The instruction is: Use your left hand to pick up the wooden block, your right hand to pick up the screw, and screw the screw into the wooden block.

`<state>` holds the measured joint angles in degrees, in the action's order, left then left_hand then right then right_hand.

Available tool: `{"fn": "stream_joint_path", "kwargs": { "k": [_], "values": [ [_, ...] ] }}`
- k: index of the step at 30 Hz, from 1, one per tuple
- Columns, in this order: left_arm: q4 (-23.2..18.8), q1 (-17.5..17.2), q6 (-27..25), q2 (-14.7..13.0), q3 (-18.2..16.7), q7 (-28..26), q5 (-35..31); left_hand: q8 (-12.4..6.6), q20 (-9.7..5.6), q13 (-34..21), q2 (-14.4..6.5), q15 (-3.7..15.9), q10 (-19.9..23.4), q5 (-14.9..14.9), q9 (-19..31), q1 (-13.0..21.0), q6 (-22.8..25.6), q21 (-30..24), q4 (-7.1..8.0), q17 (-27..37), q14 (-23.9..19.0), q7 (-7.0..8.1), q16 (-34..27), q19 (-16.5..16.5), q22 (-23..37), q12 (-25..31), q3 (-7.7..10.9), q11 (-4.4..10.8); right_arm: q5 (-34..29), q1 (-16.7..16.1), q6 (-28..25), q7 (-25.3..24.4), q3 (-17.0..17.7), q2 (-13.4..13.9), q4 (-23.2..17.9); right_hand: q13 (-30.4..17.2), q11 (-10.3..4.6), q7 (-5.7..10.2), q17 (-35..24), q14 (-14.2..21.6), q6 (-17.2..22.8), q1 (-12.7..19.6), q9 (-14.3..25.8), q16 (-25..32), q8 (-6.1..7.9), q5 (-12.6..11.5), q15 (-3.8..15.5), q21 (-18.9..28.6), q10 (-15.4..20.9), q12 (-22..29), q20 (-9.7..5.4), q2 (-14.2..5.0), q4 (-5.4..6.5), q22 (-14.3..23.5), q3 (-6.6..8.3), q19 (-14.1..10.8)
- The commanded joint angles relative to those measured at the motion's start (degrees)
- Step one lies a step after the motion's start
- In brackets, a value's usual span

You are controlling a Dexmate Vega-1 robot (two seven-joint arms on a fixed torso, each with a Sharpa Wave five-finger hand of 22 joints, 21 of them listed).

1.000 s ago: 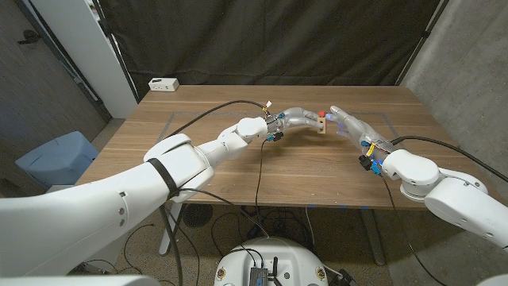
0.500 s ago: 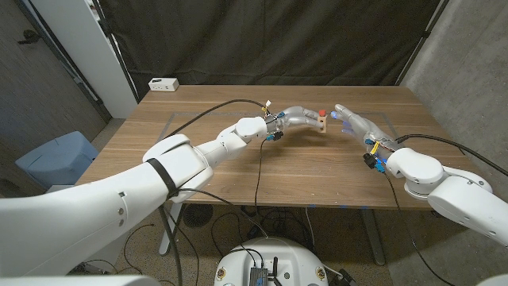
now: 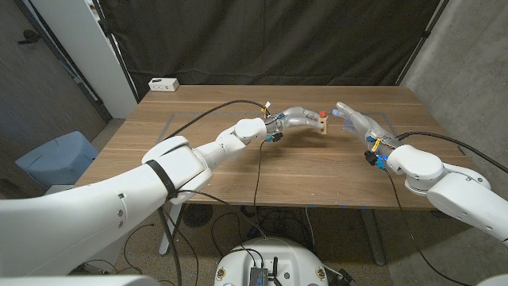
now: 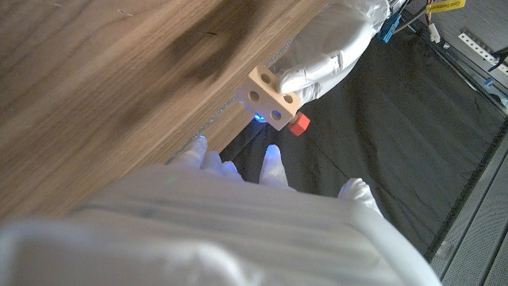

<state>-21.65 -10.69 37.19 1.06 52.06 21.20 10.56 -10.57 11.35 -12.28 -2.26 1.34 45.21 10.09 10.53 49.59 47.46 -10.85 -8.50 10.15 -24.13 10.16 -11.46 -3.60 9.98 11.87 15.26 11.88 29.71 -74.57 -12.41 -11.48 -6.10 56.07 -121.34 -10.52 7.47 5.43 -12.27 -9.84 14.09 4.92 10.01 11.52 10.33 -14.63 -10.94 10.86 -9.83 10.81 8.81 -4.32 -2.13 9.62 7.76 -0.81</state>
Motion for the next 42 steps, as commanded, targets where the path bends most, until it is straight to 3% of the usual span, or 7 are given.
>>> {"fn": "stream_joint_path", "kwargs": {
  "k": [1, 27, 42],
  "values": [
    [-0.08, -0.18, 0.37, -0.07, -0.25, 0.05, -0.26, -0.33, 0.48, 0.00, -0.05, -0.01, -0.18, 0.43, 0.24, -0.52, 0.05, -0.23, 0.21, 0.17, -0.01, 0.20, 0.03, 0.24, 0.12, 0.00, 0.37, -0.11, -0.31, 3.54, 1.29, 2.14, -2.59, -0.57, 2.63, -0.12, -0.21, -0.07, 0.02, -6.99, -0.01, -0.21, 0.17, 0.24, 0.02, -0.26, -0.15, 0.01, -3.65, 0.33, 0.48, 0.05, 0.37, 0.16, 0.20, 0.44],
    [0.10, 0.11, -0.98, 0.15, -0.01, -0.23, -0.17, -0.39, 0.50, 0.00, -0.03, 0.02, -0.11, 0.43, 0.24, -0.54, 0.12, -0.23, 0.20, 0.17, -0.04, 0.13, 0.02, 0.25, 0.12, 0.04, 0.37, 0.04, -0.42, 7.02, 2.39, 3.36, -6.27, -0.81, 3.67, -0.11, -0.28, -0.01, 0.00, -7.12, 0.06, -0.37, 0.16, 0.23, 0.16, -0.29, -0.21, -0.03, -3.84, 0.28, 0.54, 0.18, 0.48, 0.16, 0.04, 0.61],
    [0.00, -0.22, -0.29, -0.05, -0.26, 0.17, -0.03, -0.41, 0.49, 0.00, -0.09, 0.02, -0.10, 0.45, 0.24, -0.53, 0.16, -0.25, 0.20, 0.17, 0.00, 0.06, 0.02, 0.23, 0.12, 0.05, 0.40, -0.09, -0.01, 6.57, 2.46, 3.25, -6.65, -0.28, 3.06, -0.11, -0.26, -0.01, 0.00, -7.09, 0.28, -0.42, 0.15, 0.26, 0.27, -0.32, -0.22, -0.01, -3.81, 0.31, 0.54, 0.20, 0.54, 0.17, -0.02, 0.60]
  ]
}}
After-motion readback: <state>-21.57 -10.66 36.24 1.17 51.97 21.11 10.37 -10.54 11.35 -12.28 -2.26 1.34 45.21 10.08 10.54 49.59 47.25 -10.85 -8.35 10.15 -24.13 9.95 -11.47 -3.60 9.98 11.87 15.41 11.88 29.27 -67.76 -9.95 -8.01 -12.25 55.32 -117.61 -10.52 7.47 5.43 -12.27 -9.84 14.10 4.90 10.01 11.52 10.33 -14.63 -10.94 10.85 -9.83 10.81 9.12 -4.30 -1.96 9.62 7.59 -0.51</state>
